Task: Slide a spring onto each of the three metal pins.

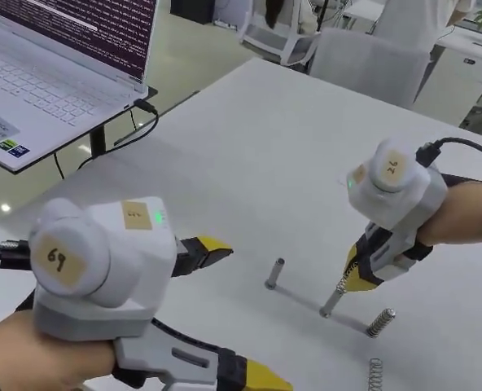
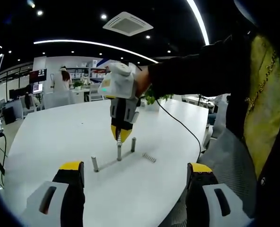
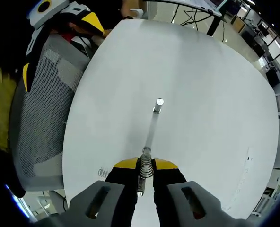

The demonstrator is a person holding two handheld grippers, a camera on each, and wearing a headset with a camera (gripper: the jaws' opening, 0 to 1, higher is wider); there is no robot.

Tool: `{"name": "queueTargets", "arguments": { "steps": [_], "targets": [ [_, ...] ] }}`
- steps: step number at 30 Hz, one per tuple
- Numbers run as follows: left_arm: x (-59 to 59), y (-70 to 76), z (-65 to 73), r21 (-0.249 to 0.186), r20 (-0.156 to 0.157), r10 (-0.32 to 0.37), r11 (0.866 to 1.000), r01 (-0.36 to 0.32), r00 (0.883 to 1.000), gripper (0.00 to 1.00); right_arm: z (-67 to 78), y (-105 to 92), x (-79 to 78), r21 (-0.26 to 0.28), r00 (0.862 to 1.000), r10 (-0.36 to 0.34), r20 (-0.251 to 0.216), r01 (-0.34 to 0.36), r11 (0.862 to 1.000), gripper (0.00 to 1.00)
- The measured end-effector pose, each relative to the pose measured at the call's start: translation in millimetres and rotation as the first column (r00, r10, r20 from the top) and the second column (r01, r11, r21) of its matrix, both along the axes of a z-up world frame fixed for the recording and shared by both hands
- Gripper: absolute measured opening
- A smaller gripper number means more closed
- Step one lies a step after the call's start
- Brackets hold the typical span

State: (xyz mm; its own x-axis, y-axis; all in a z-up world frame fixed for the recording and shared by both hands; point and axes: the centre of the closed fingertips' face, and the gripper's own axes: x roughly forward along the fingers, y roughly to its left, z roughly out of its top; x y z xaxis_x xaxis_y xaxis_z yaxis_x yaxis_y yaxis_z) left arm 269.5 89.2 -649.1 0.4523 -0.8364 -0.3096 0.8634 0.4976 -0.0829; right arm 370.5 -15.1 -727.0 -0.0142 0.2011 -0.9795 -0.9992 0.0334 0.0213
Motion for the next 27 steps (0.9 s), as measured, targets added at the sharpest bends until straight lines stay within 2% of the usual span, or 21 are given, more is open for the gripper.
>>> {"name": "queueTargets", "arguments": {
  "steps": [16, 27],
  "targets": [
    [-1.6, -0.2, -1.4, -0.003, -0.007, -0.007, 1.000, 0.007, 1.000, 0.85, -5.9, 1.1, -1.9, -0.007, 1.000, 0.001, -0.007, -0.002, 1.000, 0.08],
    [-0.5, -0.3, -1.4, -0.001, -0.008, -0.006, 1.000, 0.006, 1.000, 0.84, -18.7, 0.3, -0.5, -0.023, 1.000, 0.010, -0.007, -0.010, 1.000, 0.08]
  ]
}}
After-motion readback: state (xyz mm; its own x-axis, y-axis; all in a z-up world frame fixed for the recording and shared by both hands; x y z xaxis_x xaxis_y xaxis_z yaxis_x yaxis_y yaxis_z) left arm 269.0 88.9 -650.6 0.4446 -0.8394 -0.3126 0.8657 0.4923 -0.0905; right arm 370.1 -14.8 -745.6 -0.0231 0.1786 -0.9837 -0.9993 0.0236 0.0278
